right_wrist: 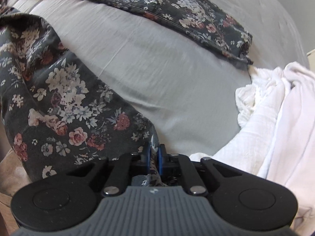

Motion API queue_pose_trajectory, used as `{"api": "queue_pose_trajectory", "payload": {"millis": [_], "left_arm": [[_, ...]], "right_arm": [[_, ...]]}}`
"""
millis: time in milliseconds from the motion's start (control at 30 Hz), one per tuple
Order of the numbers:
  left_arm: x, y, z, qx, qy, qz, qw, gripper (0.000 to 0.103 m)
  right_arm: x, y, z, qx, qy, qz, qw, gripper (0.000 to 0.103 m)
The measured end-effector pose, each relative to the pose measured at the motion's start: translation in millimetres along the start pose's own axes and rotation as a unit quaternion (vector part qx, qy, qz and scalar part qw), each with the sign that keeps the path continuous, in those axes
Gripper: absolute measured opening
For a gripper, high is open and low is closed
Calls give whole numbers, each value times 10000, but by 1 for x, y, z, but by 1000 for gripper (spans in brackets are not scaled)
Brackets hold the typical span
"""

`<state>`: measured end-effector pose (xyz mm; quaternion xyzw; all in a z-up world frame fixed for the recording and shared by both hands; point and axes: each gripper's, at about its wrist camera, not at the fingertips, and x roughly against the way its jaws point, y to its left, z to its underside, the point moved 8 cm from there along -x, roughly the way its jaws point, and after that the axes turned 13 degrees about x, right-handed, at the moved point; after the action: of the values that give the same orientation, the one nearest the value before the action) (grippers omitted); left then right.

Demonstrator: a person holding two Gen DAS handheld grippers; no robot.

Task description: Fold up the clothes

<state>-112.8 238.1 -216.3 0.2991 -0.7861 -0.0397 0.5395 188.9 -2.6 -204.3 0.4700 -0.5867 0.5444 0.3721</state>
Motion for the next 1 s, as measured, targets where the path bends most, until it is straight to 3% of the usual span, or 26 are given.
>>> {"api": "queue_pose_trajectory", "payload": {"millis": [133,167,333,533,600,667,867,1000], "left_arm": [[10,21,-5,797,-246,349,9959,7],[13,28,-7,989,-319,438,9936,4],[37,71,-23,1759,-913,464,9791,1],[87,114,-41,2306,-1639,601,9573,2],[100,117,-40,2231,-1712,641,9575,2],[104,113,-34,2098,-1606,781,9613,1],[89,67,5,1241,-795,1247,9812,1],[79,48,24,1041,-469,1312,9848,1]], "right_arm": [[26,-12,-9,-96,-42,305,9995,8],[34,-19,-12,-111,-52,466,9988,8],[73,-55,-45,-253,-362,1315,9903,8],[147,-91,-84,-723,-1330,2245,9626,8],[168,-94,-89,-814,-1607,2408,9537,8],[175,-90,-83,-813,-1641,2409,9531,8],[133,-54,-23,-721,-844,1722,9788,8],[101,-19,31,-902,-361,1145,9887,8]]}}
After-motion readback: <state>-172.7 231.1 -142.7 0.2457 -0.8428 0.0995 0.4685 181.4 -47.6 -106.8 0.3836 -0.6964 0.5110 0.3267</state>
